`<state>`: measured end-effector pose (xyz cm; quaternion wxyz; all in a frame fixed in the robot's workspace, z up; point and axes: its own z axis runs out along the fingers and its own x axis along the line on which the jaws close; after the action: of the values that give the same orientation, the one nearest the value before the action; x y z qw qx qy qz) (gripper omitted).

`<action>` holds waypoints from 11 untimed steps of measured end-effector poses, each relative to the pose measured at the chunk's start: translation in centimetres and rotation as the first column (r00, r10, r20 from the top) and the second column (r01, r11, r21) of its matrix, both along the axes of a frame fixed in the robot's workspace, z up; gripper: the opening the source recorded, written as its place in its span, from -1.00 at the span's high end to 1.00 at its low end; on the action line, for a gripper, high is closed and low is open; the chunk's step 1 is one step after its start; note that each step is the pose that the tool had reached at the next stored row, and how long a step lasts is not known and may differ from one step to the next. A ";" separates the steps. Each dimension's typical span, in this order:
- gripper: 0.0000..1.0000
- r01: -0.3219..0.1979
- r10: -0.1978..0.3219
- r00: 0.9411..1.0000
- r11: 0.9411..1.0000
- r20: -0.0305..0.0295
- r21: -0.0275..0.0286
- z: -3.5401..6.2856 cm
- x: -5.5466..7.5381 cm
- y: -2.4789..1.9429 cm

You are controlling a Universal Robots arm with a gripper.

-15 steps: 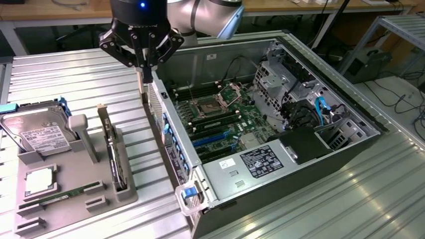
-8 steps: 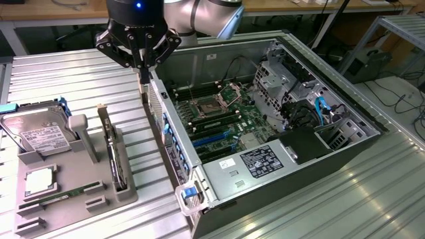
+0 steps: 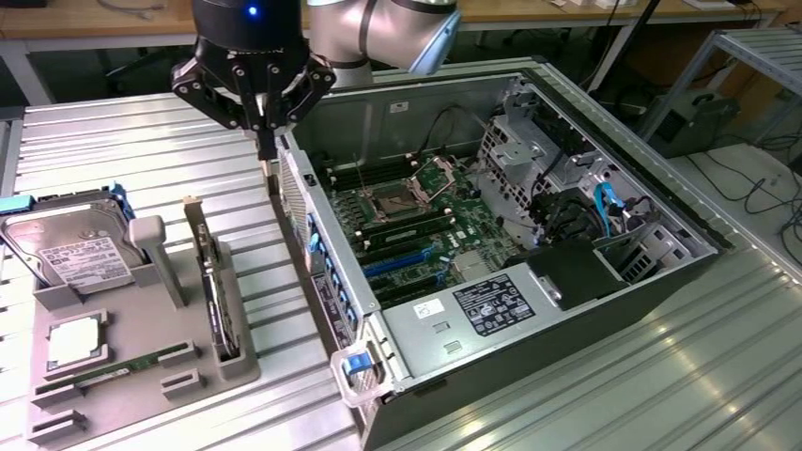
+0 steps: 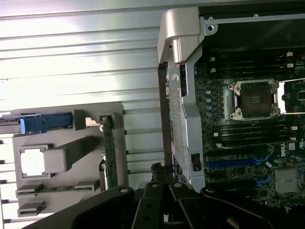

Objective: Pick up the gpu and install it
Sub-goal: 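Reach for the gpu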

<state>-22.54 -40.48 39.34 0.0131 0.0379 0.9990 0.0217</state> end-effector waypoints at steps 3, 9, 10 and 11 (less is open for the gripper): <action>0.79 0.000 0.000 1.000 1.000 0.000 0.000 0.00 -0.2 -0.03; 0.79 0.000 0.000 1.000 1.000 0.000 0.000 0.00 -0.8 -0.11; 0.79 0.000 0.000 1.000 1.000 0.000 0.000 0.00 -1.0 -0.13; 0.79 0.000 0.000 1.000 1.000 0.000 0.000 0.00 -1.1 -0.15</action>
<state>-23.59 -40.63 39.34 0.0131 0.0379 0.9990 0.0217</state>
